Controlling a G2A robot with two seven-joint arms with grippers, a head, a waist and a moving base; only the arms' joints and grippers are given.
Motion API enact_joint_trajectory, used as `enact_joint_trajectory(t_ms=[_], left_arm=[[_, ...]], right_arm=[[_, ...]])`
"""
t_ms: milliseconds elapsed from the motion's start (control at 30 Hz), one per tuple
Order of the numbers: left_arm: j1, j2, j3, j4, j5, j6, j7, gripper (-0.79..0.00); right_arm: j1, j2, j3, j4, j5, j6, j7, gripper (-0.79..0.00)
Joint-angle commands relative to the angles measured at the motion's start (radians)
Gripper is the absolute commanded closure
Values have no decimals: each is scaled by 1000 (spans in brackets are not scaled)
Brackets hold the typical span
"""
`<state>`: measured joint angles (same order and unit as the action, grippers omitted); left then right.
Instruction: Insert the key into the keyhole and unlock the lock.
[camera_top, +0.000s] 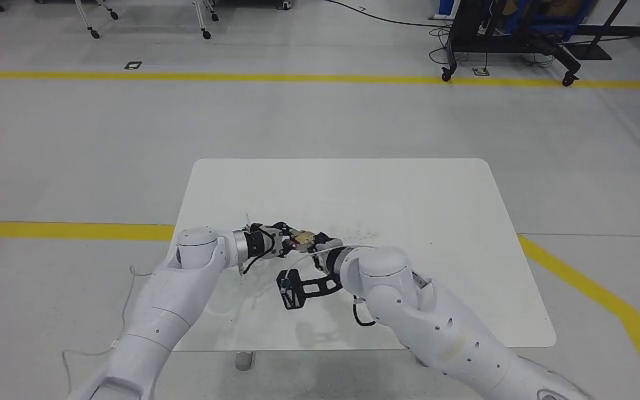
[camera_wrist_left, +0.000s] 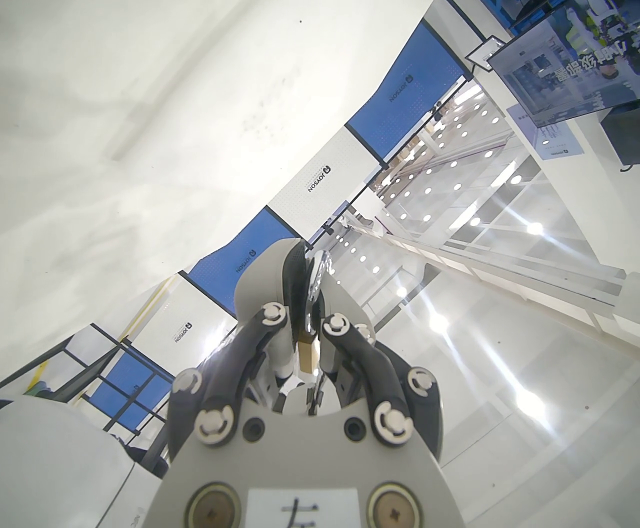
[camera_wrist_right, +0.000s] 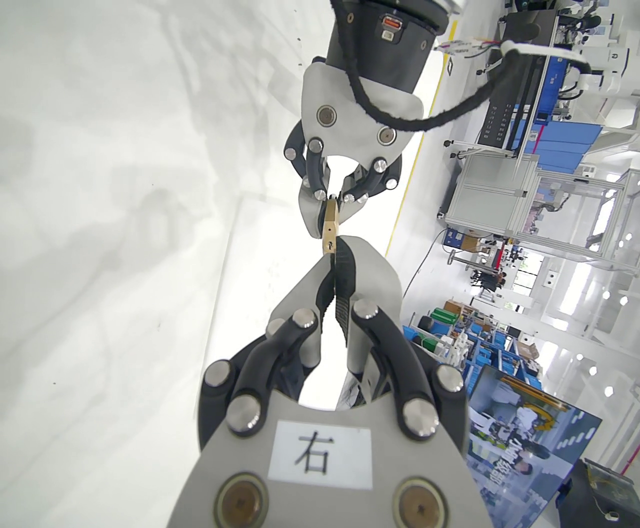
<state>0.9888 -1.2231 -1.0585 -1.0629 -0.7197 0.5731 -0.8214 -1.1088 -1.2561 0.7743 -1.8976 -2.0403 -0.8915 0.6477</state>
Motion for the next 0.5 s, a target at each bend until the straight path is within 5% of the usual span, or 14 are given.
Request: enact_joint_trajectory(t_ms=[0,467], left_arm=[[-1,0,4,0,4,-2,-1,0],[0,4,10,-9,12,-11,-16,0]], right_arm=[[-7,3,2,-6,-12,-9,-6,0],[10,-7,-19,48,-45,4,-54,0]])
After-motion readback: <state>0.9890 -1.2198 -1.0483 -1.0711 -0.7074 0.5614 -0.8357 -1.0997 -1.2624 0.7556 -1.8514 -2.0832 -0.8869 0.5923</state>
